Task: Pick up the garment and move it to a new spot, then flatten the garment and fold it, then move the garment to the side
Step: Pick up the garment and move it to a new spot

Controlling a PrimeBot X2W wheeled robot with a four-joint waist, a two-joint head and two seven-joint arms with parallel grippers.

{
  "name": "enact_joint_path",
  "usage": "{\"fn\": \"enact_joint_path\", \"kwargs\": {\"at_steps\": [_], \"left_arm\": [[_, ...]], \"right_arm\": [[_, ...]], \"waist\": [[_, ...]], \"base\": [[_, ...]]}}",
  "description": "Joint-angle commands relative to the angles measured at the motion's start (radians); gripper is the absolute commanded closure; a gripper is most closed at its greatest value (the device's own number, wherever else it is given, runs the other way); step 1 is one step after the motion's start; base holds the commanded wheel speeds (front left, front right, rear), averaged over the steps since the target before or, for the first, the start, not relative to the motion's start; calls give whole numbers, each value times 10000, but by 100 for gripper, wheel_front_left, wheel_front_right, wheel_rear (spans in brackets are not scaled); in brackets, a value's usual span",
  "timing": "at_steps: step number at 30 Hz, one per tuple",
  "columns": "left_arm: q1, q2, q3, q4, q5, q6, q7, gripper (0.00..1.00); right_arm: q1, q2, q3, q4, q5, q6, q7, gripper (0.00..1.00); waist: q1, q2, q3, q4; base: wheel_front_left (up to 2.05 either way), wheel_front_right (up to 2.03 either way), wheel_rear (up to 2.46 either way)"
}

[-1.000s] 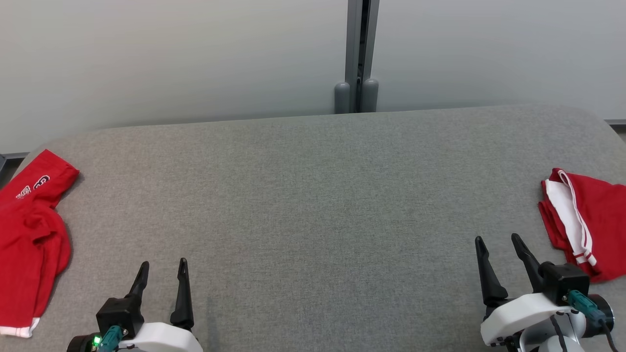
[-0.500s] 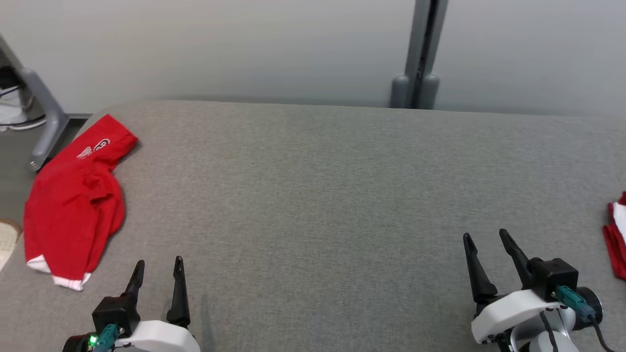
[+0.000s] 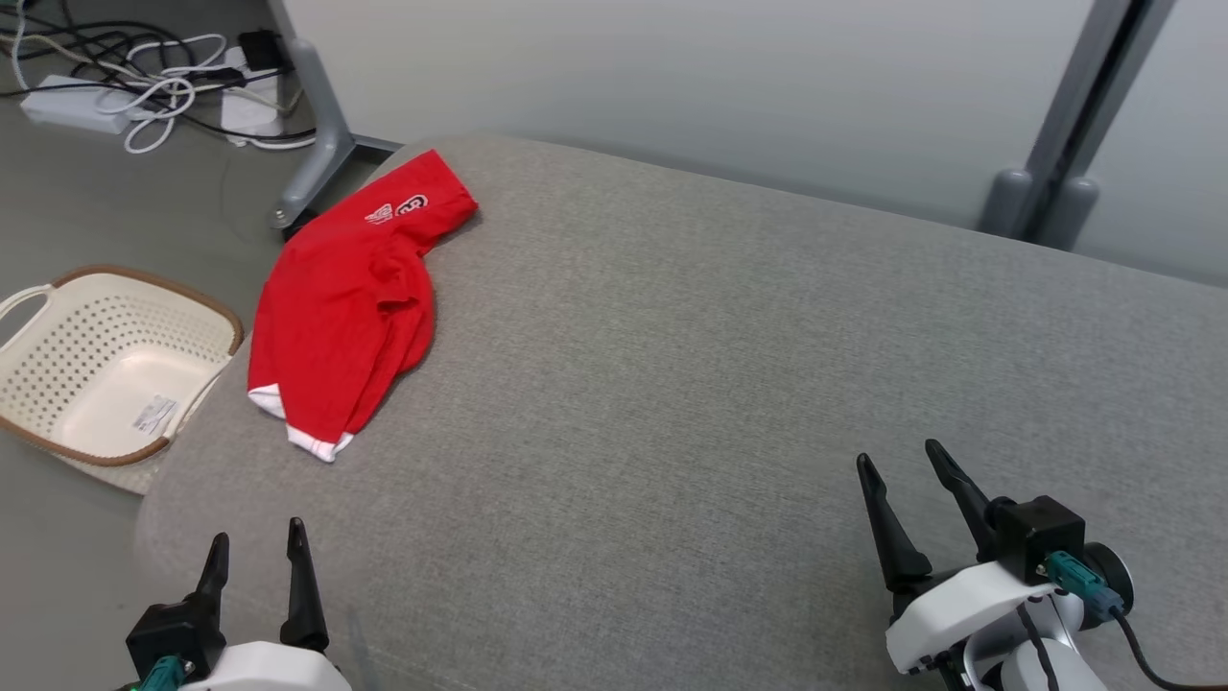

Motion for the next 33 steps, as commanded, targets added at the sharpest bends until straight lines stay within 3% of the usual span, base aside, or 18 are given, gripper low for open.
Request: {"fn": "enact_joint_path", "kwargs": {"at_steps": [1,13,23,33], "left_arm": [[59,41,120,-32,-50,25,1,0],[-6,43,528,156,-157,-186,1,0],[-1369,43,323,1014,-976,-472,2,0],[-3992,497,950,3535,-418,-764,-1,0]], "right_arm": [[-59,-79,7,-44,18,-3,4,0],[-158,-74,208,-39,-98,-3,4,0],[-594,-76,369,-374,-669,-3,4,0],[-1199,-179,621,-880,-1135,-3,4,0]], "waist": [[0,-1,66,488],[0,-1,198,846],[0,-1,1255,139],[0,-1,2309,-887]], "base": [[0,0,0],[0,0,0],[0,0,0],[0,0,0]]}}
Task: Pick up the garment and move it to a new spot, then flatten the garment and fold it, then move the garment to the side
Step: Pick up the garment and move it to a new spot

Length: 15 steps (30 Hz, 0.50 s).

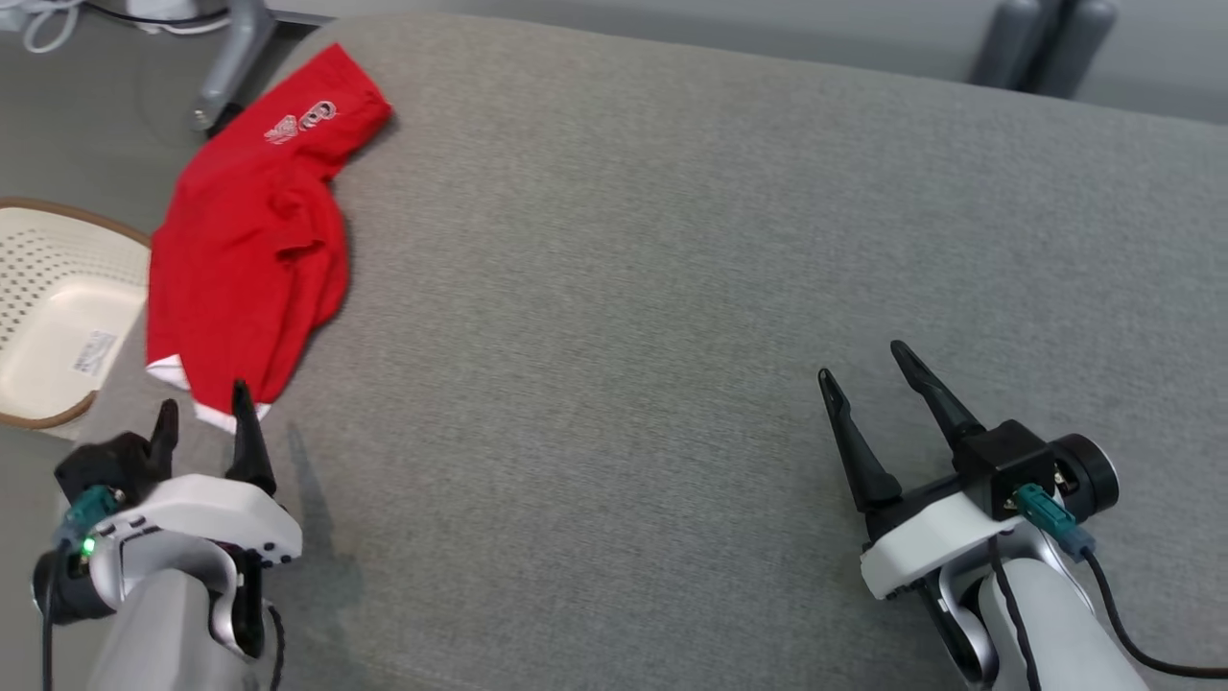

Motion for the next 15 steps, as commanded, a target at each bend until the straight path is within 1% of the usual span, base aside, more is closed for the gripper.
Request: {"fn": "enact_joint_path", "kwargs": {"at_steps": [1,7,12,14,15], "left_arm": [[-370,148,67,287,89,15,-3,0],[-1331,517,289,2383,138,255,-3,0],[-1841,672,401,3382,109,529,-1,0],[-1984,690,394,3771,98,574,10,0],[-2051,718,444,3844,45,591,14,24]], "right_arm": [[-123,-88,-15,-45,-58,-3,4,0],[-302,-206,-58,-160,-68,-3,4,0],[-321,-314,-195,-219,-58,-3,4,0],[-328,-306,-232,-223,-34,-3,4,0],[-341,-304,-245,-223,-17,-3,4,0]], "waist": [[0,0,353,-405],[0,0,743,-969],[0,0,960,-1216],[0,0,1002,-1277],[0,0,1018,-1299]], "base": [[0,0,0],[0,0,0],[0,0,0],[0,0,0],[0,0,0]]}}
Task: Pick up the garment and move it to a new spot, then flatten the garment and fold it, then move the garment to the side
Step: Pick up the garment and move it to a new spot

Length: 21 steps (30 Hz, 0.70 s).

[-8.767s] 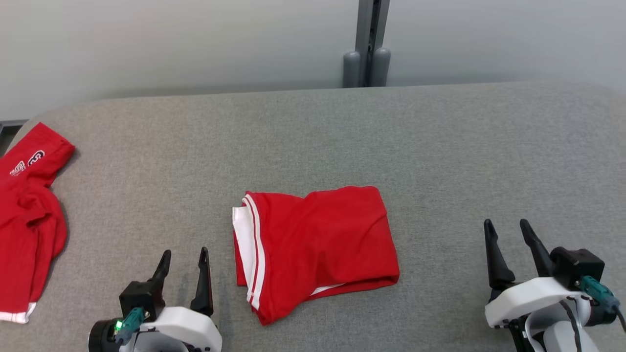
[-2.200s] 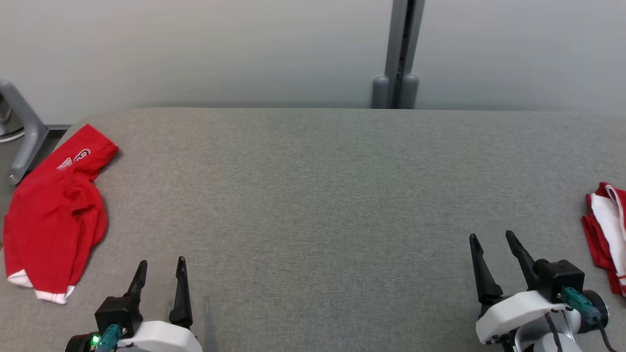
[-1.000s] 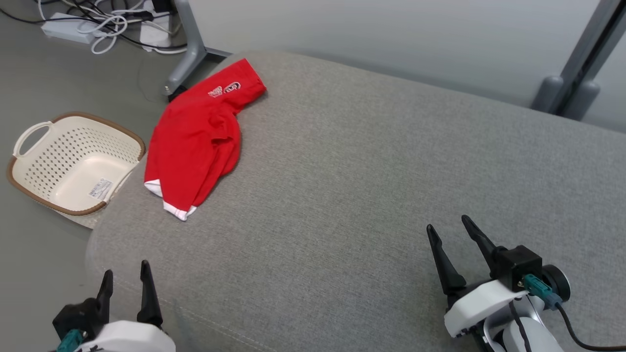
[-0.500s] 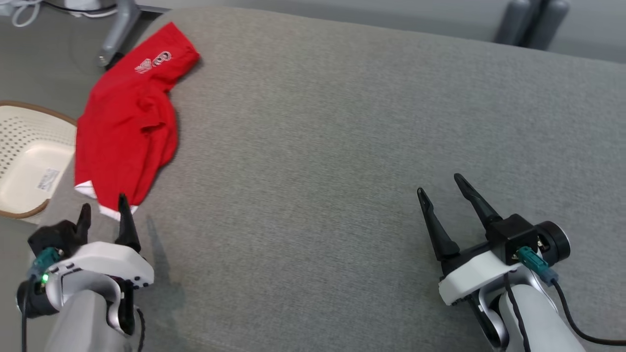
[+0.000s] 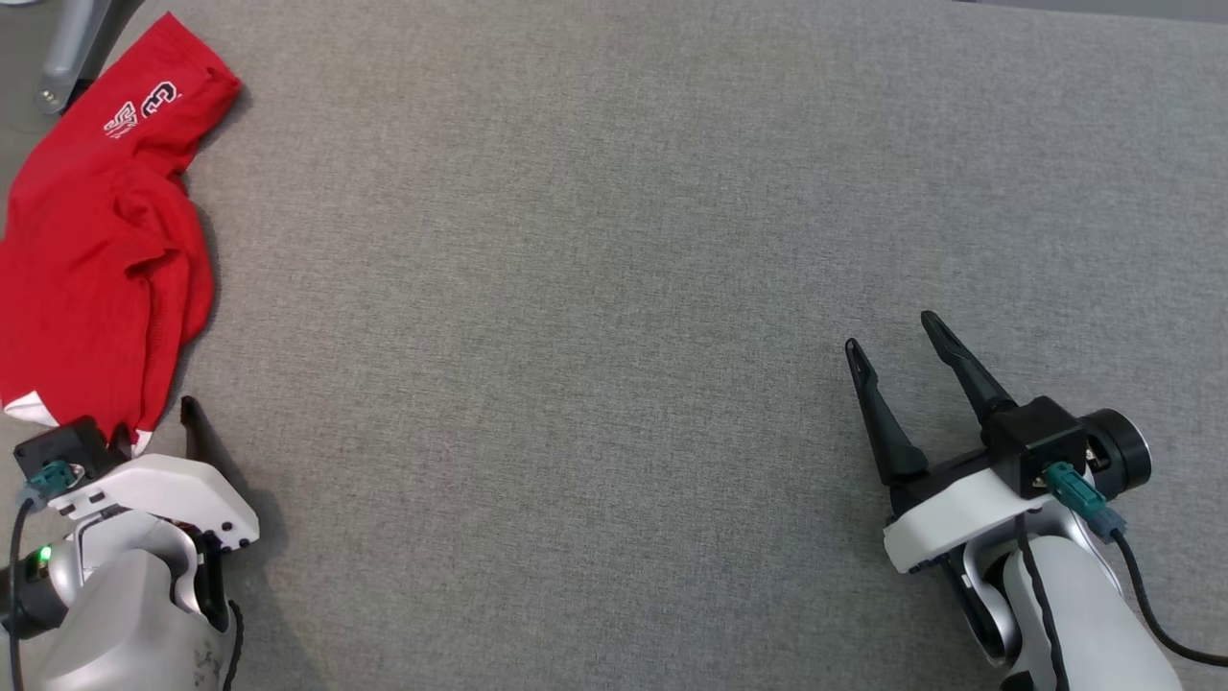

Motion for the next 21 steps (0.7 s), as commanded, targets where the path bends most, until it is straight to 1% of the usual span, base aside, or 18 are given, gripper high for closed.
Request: {"fn": "enact_joint_path", "kwargs": {"at_steps": [1,2,6,9,12,17,21], "left_arm": [[-222,111,89,197,-65,91,32,63],[-238,131,93,259,-58,82,32,100],[-290,262,79,303,-5,3,29,100],[-236,362,119,-111,69,-110,18,100],[-122,476,127,-946,224,-260,15,100],[-50,492,107,-2701,664,-562,18,100],[-241,229,-80,-3820,986,-834,18,100]], "right_arm": [[-85,-30,-25,-46,36,-3,4,0],[-88,-26,-61,-43,65,-3,4,0],[-114,0,-88,-3,85,-3,4,0],[-100,18,-117,50,149,-3,4,0],[-83,71,-174,48,215,-3,4,0],[65,211,-271,111,412,-3,4,0],[157,292,-362,145,573,-3,4,0]], "waist": [[0,0,67,-94],[0,0,68,-116],[0,0,48,-153],[0,0,-26,-168],[0,0,-189,-201],[0,0,-639,-316],[0,0,-1024,-537]], "base": [[0,0,0],[0,0,0],[0,0,0],[0,0,0],[0,0,0],[0,0,0],[0,0,0]]}}
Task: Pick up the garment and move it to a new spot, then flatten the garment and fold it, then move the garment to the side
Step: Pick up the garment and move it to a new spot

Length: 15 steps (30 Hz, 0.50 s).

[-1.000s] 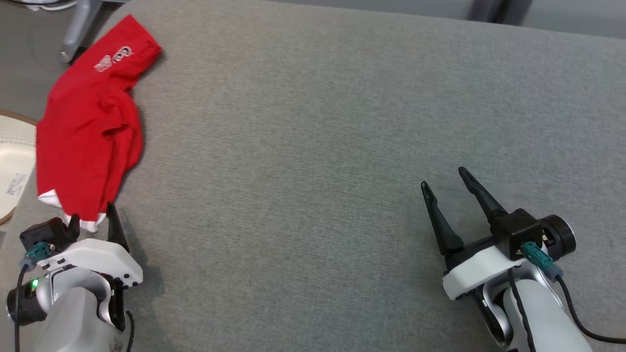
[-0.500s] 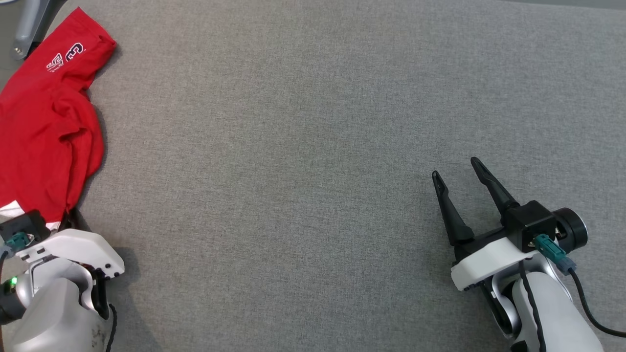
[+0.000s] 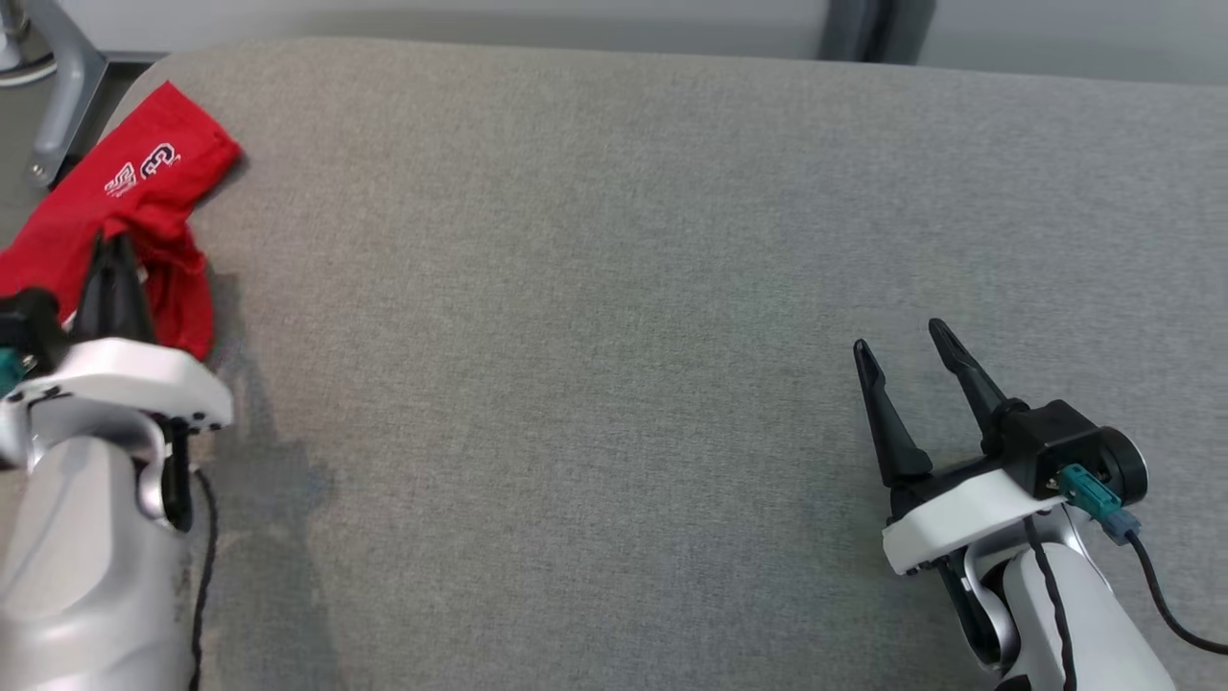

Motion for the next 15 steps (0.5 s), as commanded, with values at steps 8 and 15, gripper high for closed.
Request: {"fn": "enact_joint_path", "kwargs": {"at_steps": [8,15], "left_arm": [[-271,-1014,-1593,-1470,818,-464,1,100],[-502,-1294,-4043,-1214,89,-767,0,100]], "right_arm": [[332,23,-109,-42,662,-3,5,0],[260,26,14,-127,1068,-1,5,0]], "waist": [[0,0,-706,-1131],[0,0,-636,-2405]], "base": [[0,0,0],[0,0,0]]}}
